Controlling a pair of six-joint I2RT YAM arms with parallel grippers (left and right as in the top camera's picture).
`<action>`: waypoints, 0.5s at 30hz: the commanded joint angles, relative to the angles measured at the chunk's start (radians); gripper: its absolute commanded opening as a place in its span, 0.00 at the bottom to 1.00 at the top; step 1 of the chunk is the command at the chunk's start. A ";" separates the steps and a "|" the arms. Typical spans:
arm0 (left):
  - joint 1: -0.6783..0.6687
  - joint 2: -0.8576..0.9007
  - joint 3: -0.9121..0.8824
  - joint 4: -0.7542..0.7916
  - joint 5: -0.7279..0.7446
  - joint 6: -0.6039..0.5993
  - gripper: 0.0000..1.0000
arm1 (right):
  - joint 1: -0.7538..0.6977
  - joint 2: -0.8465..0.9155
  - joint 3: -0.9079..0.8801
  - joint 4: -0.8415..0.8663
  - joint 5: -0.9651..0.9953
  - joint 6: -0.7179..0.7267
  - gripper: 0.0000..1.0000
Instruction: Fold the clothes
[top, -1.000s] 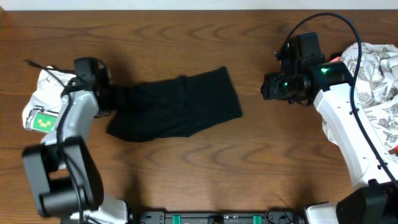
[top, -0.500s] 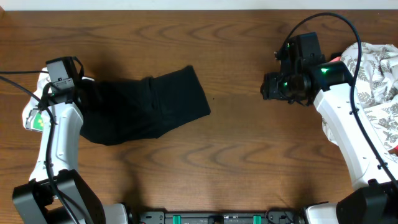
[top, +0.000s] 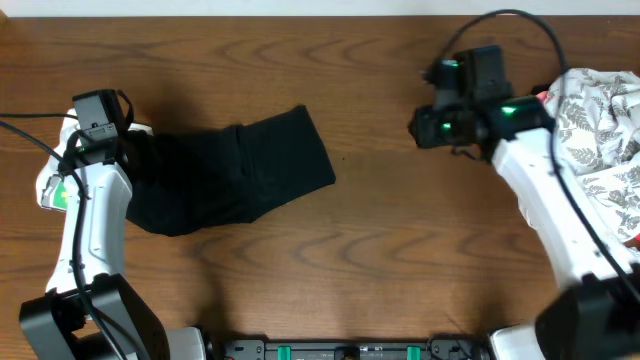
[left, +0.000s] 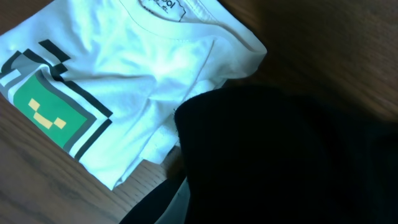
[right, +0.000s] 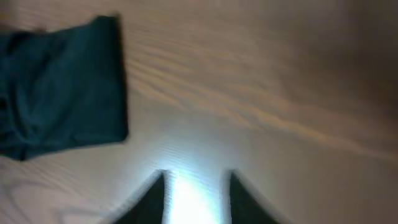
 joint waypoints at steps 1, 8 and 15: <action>0.003 -0.020 0.036 0.001 -0.002 0.005 0.06 | 0.086 0.133 -0.005 0.092 -0.077 -0.108 0.04; 0.003 -0.020 0.036 0.001 -0.002 0.005 0.06 | 0.219 0.356 -0.005 0.348 -0.078 -0.103 0.03; 0.003 -0.020 0.036 0.032 -0.002 0.005 0.06 | 0.313 0.478 -0.005 0.455 -0.077 -0.069 0.04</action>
